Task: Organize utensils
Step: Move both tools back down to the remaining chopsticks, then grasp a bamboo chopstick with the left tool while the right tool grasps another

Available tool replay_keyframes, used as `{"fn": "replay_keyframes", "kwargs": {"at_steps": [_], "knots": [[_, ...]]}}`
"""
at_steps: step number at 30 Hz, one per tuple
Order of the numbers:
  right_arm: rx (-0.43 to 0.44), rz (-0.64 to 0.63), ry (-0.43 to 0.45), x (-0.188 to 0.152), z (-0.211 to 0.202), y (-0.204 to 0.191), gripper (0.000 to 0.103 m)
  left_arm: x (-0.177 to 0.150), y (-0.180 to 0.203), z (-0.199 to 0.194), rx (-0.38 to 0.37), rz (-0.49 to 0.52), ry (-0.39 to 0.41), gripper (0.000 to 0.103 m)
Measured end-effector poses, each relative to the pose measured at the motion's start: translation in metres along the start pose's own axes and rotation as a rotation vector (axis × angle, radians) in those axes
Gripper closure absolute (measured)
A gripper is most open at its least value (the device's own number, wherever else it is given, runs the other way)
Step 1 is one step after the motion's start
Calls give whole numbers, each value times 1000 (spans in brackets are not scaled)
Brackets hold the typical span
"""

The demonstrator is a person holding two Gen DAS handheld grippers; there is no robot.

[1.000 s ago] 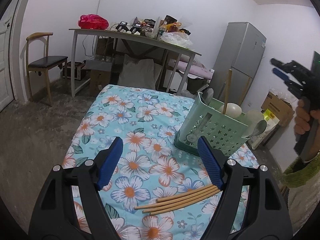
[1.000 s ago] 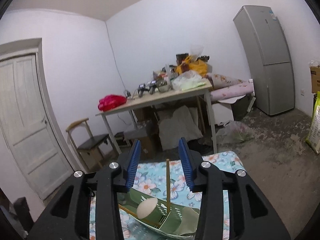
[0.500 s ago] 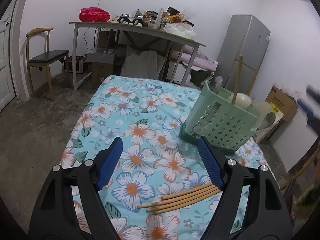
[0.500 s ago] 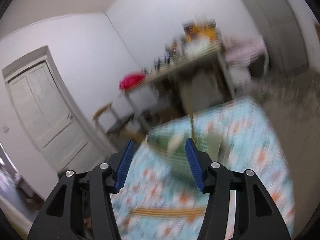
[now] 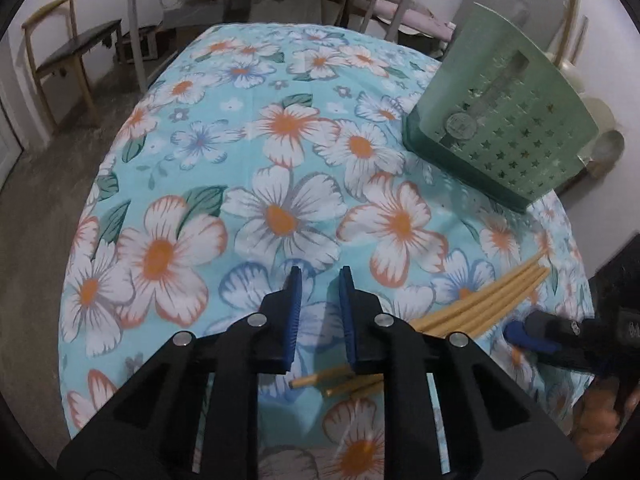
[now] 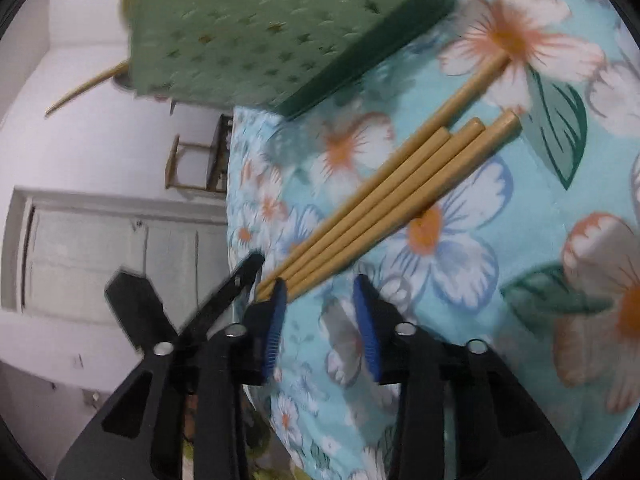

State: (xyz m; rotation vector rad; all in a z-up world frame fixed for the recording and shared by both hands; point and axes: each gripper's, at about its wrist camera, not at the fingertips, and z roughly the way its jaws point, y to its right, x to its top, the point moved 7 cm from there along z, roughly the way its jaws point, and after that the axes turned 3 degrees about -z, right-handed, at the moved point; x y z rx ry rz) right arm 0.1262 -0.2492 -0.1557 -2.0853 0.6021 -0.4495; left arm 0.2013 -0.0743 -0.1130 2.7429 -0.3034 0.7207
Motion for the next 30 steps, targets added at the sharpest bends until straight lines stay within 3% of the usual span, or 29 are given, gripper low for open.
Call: {"fn": "replay_keyframes", "kwargs": {"at_steps": [5,13,17,20,23,26,30], "knots": [[-8,37,36,12,-1,9,89,-33,17,-11,-100,7,-91,96],[-89,-38,88,15,-32,13,94,-88,57,-28,-301,13,-275,102],[-155,-71,130,24,-52,19,95,-115,92,-30,-458,29,-391,102],[-198,-74,140,26,-63,30,96,-135,118,-32,-522,97,-448,102],[-255,-99,154,26,-74,37,95,-136,125,-35,-522,140,-438,102],[-313,-148,167,28,-81,37,95,-119,121,-43,-502,147,-356,101],[-359,-202,174,31,-87,34,95,-95,115,-42,-474,113,-279,89]]}}
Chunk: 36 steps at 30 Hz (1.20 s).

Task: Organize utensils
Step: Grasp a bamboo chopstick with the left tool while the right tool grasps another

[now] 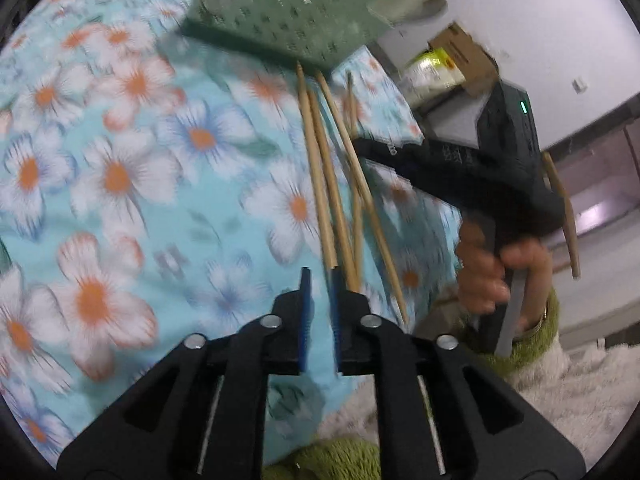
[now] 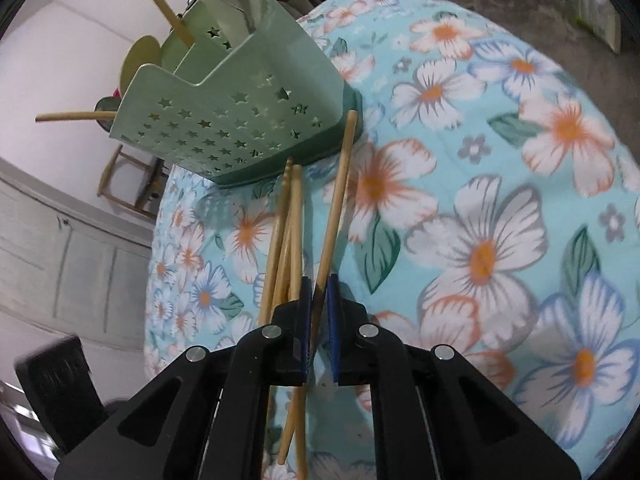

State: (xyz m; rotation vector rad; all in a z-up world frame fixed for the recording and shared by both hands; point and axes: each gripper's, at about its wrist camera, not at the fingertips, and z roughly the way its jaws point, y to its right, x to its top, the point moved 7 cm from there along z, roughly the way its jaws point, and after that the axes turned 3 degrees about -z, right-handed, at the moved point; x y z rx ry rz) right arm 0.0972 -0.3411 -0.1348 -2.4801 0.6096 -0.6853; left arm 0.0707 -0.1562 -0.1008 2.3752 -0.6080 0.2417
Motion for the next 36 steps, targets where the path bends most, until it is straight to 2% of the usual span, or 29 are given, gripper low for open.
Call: {"fn": "replay_keyframes", "kwargs": {"at_steps": [6,10,16,19,21,22,27,36], "knots": [[-35,1,-5,0,1,11,95,31,0,18,26,-11,32,80],[-54,-15,6,0,-2,13,95,54,1,28,37,11,36,80],[-61,-27,6,-1,2,12,95,76,4,54,124,60,36,80],[-69,-39,6,-2,7,7,95,85,3,63,161,73,47,86],[-70,-48,8,-2,9,4,94,89,2,66,168,69,50,95],[-71,-53,9,-2,10,3,94,88,1,66,169,63,51,97],[-69,-71,-2,-2,9,2,94,83,-10,54,187,23,67,98],[-111,-133,-76,-16,-8,9,95,37,-63,-11,292,-103,142,98]]}}
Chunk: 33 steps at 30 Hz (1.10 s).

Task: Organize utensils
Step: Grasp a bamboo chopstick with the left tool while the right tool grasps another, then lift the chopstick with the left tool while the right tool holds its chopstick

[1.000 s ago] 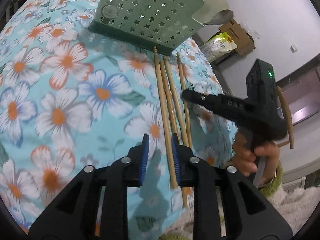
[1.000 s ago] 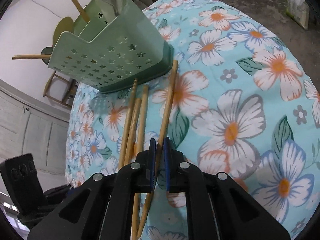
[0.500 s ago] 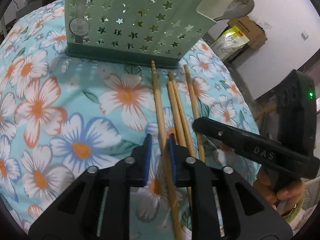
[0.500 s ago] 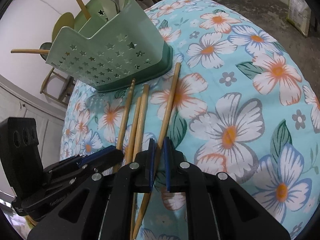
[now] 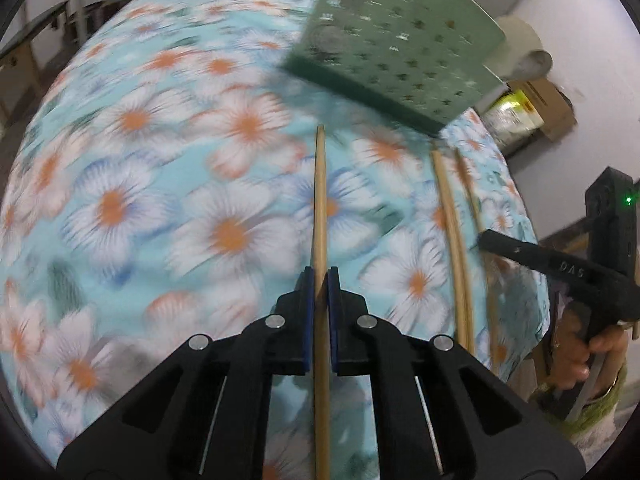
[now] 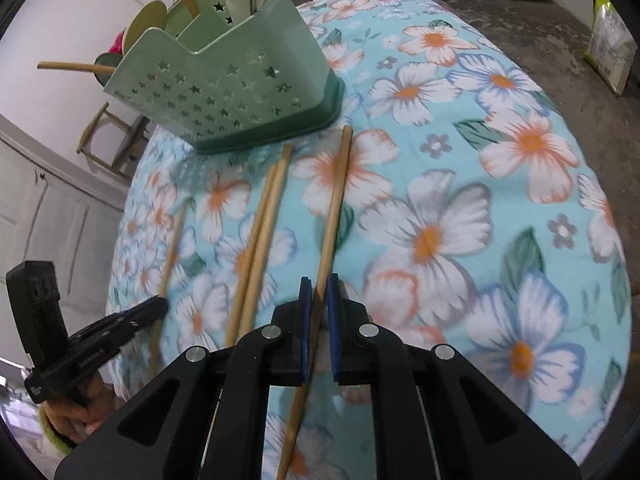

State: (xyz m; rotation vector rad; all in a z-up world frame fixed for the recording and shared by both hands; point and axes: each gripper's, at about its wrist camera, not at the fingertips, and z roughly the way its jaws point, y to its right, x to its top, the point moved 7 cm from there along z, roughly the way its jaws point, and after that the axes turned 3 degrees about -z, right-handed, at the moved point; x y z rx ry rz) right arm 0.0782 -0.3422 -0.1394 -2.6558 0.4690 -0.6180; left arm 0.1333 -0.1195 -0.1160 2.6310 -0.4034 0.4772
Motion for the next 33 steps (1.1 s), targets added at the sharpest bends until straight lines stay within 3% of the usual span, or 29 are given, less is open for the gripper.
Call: {"fn": "replay_keyframes", "kwargs": {"at_steps": [4,6,9,15,18,25,33], "knots": [[-13,-24,-2,2,-3,2,93,-2,-7,-13,28,37,13,91],[-15,-13,7,7,-1,4,91,7,-6,-14,43,55,30,84],[-11,9,35,19,8,7,87,21,0,-4,55,87,27,83],[-74,-20,102,38,21,3,93,47,15,26,183,179,51,83],[-107,-46,106,38,20,0,95,53,17,30,238,201,72,96],[-114,-56,66,24,14,0,96,45,18,26,253,199,72,97],[-110,-25,75,32,17,1,96,42,21,26,271,211,65,97]]}}
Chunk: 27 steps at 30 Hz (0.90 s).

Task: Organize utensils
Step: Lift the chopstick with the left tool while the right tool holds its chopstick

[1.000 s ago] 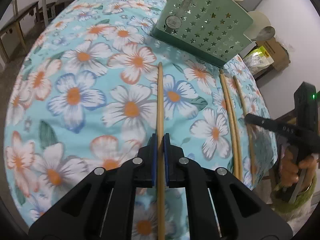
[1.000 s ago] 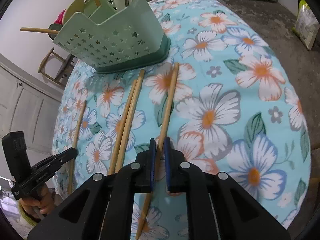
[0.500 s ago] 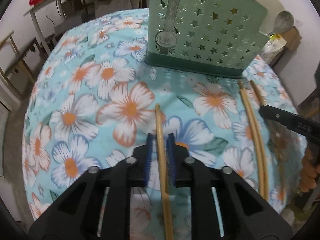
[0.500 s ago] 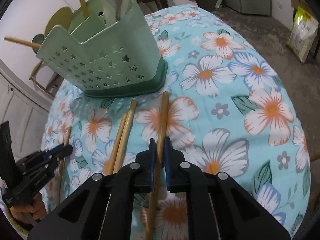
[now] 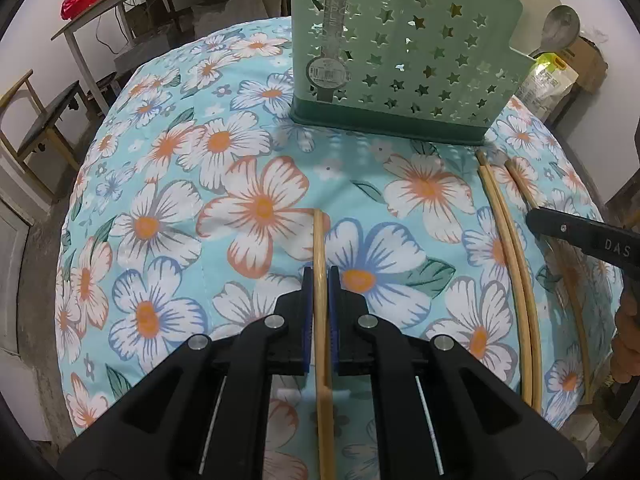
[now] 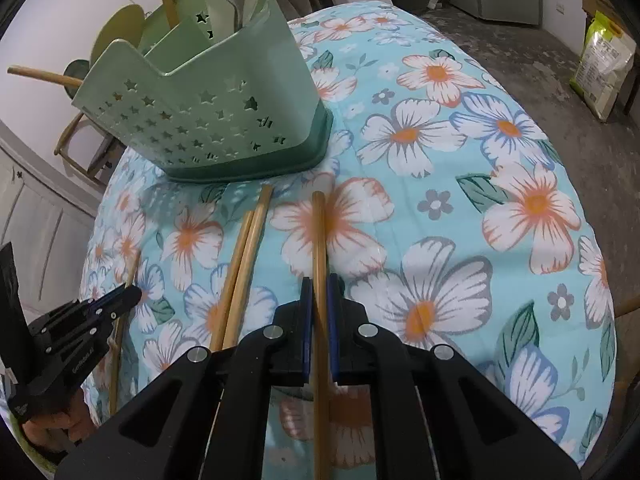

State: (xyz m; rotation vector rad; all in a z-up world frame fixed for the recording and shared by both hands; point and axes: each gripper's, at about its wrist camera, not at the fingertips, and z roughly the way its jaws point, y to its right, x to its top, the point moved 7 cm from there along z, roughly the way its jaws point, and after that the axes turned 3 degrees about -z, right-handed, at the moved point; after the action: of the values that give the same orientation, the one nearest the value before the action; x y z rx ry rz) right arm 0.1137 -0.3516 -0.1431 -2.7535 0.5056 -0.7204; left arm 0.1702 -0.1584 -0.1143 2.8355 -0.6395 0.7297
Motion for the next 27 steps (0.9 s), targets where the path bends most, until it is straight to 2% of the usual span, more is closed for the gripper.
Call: {"fn": "replay_keyframes", "kwargs": {"at_steps": [27], "knots": [[-10,8,10,0,2,-1,95,0,4,1,19,45,6,97]]}}
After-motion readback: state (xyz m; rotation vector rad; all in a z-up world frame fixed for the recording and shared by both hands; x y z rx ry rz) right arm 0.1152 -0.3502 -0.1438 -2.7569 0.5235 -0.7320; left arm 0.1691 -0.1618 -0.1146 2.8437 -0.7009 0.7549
